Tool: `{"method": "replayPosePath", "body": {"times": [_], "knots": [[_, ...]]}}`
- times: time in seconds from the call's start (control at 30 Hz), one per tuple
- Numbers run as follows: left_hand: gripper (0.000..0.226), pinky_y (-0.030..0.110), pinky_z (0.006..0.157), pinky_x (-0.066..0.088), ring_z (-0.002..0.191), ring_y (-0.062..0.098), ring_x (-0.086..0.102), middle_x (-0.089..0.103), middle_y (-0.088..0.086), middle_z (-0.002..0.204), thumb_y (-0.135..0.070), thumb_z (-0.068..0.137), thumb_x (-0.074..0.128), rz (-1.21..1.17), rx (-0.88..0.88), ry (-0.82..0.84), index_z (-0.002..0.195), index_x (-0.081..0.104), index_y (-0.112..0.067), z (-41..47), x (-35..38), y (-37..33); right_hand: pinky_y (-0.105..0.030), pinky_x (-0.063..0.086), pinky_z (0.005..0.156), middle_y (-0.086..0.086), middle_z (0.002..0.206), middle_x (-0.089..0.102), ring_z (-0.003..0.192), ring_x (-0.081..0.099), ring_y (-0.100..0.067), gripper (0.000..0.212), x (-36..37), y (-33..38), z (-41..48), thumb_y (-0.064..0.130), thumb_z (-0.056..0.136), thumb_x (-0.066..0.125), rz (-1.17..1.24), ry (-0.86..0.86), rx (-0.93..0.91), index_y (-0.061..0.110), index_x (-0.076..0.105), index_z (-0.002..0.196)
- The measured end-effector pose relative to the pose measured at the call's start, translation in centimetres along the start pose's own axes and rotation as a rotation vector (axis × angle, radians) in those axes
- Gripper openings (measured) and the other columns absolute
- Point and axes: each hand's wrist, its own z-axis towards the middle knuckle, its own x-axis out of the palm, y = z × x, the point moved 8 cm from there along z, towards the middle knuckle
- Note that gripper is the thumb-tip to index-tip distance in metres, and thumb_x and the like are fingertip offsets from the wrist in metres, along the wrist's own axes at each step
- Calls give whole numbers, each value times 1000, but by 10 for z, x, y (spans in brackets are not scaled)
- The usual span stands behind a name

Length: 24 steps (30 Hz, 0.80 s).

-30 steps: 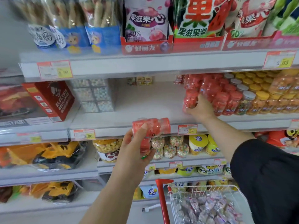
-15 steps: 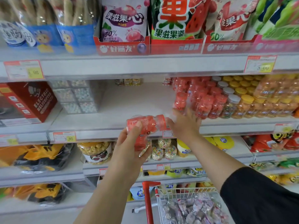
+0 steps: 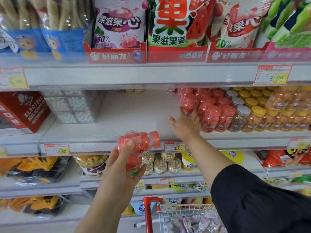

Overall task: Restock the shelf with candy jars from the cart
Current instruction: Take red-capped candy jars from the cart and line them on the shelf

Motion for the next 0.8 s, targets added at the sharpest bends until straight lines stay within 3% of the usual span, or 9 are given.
{"method": "replayPosePath", "body": {"times": [0.1,0.2,0.33,0.47,0.8], "knots": [[52,44,95,51,98,25,63,71,7,103,-42,71,72,3,3,3,118,66,-19,1,2,1,-51,11,117,-23,158,0,146,6,-40,76,4,4,-12,62,98,31,-34,-50,-22,18,12,157],[50,44,96,51,101,25,64,72,8,109,-41,74,71,7,-1,5,118,66,-20,3,5,2,-52,13,116,-22,156,5,143,10,-41,77,8,5,-12,62,98,28,-65,6,-8,15,11,157],[48,46,98,50,100,26,63,71,8,107,-40,72,72,-1,6,-5,115,66,-21,6,5,0,-51,21,114,-22,154,8,141,15,-40,78,3,5,4,62,99,29,-23,37,14,13,10,157],[44,44,95,52,103,26,64,71,9,111,-39,72,72,-12,-4,-12,113,67,-22,6,5,1,-50,26,116,-20,157,-1,144,13,-38,81,2,1,18,61,98,31,12,38,10,10,8,157],[47,43,91,53,100,25,65,72,9,111,-38,74,72,-40,-19,-5,117,66,-20,10,4,7,-47,29,116,-19,155,9,142,19,-38,78,-1,8,21,56,100,35,40,10,-60,6,13,156]]}}
